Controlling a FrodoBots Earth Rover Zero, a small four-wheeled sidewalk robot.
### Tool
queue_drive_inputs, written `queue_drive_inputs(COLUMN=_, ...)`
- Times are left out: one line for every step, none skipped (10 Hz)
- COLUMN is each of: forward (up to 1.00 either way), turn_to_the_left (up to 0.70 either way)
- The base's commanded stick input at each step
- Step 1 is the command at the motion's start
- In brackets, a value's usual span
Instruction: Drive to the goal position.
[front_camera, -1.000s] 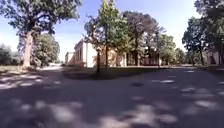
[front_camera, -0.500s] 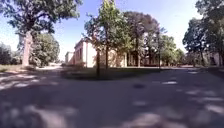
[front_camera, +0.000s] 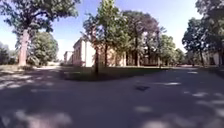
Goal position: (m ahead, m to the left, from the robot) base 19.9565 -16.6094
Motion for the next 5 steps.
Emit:
queue_drive_inputs(forward=0.45, turn_to_the_left=-0.27)
queue_drive_inputs(forward=0.45, turn_to_the_left=-0.27)
queue_drive_inputs(forward=0.45, turn_to_the_left=-0.27)
queue_drive_inputs(forward=0.45, turn_to_the_left=-0.27)
queue_drive_inputs(forward=0.45, turn_to_the_left=-0.27)
